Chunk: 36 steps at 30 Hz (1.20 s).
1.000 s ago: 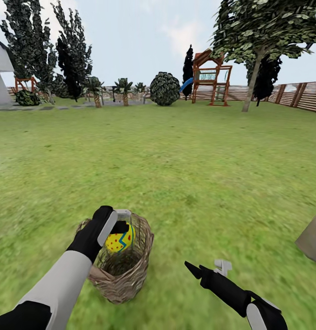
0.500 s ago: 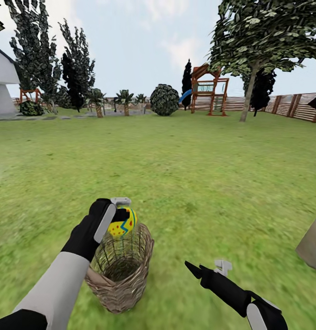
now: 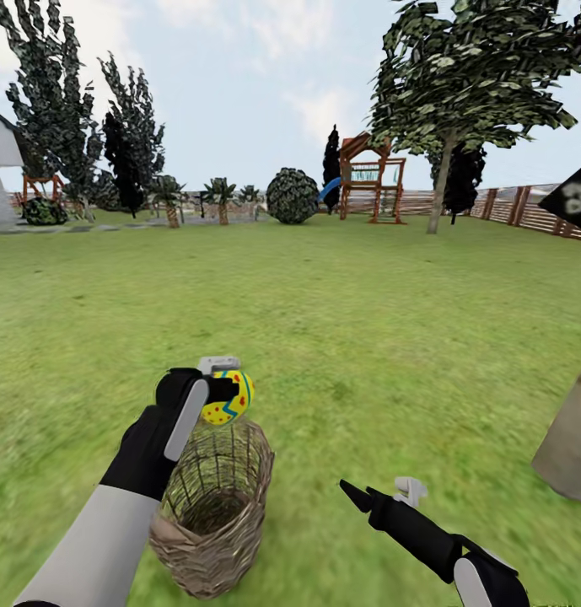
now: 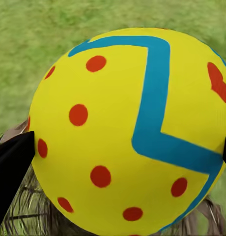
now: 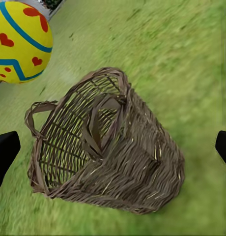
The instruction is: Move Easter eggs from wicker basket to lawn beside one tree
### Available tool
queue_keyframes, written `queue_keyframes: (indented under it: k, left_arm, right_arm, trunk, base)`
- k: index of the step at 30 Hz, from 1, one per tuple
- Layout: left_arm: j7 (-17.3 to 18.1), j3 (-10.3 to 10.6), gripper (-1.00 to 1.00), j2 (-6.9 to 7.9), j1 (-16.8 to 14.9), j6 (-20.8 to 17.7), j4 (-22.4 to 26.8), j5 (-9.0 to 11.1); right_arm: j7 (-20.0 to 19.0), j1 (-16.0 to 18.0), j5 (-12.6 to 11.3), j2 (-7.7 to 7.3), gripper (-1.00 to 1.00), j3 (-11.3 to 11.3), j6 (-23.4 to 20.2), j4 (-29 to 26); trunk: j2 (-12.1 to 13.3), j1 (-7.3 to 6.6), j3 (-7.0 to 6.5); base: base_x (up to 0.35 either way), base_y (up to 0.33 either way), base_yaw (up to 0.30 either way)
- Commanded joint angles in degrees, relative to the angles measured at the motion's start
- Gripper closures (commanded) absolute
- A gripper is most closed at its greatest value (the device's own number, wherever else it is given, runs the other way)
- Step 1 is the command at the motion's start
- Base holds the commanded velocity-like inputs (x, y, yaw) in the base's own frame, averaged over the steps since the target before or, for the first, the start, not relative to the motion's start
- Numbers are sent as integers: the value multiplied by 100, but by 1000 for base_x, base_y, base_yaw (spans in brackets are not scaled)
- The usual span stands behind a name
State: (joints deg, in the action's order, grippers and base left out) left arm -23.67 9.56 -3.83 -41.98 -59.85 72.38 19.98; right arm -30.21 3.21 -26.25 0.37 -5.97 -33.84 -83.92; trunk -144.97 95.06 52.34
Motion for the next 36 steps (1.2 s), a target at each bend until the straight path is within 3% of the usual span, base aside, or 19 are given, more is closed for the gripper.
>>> queue_keyframes:
  k: [1,9,20,36]
  left_arm:
    - [-123,28,100,-1,2,-15,23,67]
    - [-303,252,100,2,48,-15,81,76]
    - [-516,407,100,-4,176,-15,307,77]
    - [-524,432,100,-4,208,-15,317,59]
  right_arm:
    - [-10,4,-33,2,-100,-11,-44,-1]
    - [-9,4,-27,6,-100,-10,-39,-1]
    - [-10,4,-27,6,-100,-3,-42,-2]
    - [-37,4,-31,4,-100,-1,-39,-2]
  trunk:
    - [-2,0,0]
    - [-2,0,-53]
    - [-2,0,-126]
    - [-2,0,-216]
  base:
    - [54,0,-219]
    - [10,-141,-223]
    - [-106,-258,-224]
    - [-256,-185,-192]
